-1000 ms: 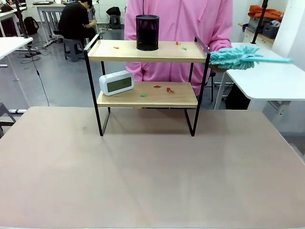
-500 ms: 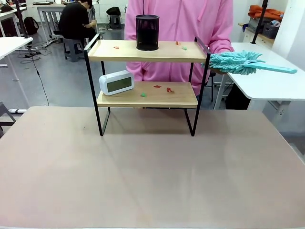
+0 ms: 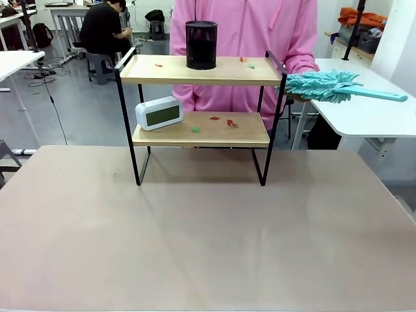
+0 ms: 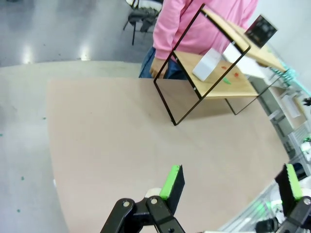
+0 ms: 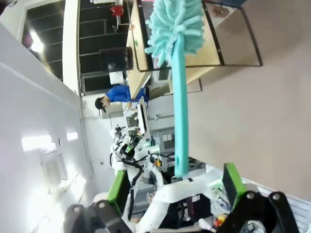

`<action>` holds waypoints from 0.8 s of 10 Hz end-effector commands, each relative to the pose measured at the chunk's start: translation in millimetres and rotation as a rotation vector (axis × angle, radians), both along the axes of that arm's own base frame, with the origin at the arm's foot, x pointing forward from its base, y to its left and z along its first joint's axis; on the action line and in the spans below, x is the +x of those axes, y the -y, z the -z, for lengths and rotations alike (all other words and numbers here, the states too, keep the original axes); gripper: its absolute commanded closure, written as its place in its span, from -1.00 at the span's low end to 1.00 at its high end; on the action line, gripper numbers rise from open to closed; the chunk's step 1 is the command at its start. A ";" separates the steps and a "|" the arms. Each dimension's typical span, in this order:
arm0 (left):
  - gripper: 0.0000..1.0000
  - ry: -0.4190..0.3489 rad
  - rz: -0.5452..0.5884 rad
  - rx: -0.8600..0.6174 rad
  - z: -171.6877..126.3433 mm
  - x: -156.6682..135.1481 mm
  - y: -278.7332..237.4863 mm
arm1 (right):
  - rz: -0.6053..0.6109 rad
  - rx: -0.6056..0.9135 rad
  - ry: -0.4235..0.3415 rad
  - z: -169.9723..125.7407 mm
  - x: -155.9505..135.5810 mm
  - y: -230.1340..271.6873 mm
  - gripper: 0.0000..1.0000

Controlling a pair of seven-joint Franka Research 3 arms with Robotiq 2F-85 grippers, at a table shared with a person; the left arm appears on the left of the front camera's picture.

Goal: Clean the shelf.
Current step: Pick up the Duster from the human.

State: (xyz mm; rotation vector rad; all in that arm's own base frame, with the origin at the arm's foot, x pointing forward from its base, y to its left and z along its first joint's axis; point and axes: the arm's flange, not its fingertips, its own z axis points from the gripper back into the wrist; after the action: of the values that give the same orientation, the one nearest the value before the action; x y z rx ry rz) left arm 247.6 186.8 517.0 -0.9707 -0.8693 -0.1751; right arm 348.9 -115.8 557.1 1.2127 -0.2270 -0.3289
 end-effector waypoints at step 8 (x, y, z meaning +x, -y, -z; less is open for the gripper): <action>-1.00 0.029 0.007 0.000 -1.9 1.4 -0.2 | 0.033 0.136 -0.186 29.5 98.7 -32.9 -1.00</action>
State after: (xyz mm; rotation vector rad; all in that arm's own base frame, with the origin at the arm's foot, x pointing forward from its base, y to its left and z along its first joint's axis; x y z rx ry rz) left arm 247.0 187.5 517.4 -0.9690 -0.8683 -0.1740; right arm 443.3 -83.5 521.4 1.2587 -0.0563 -0.4865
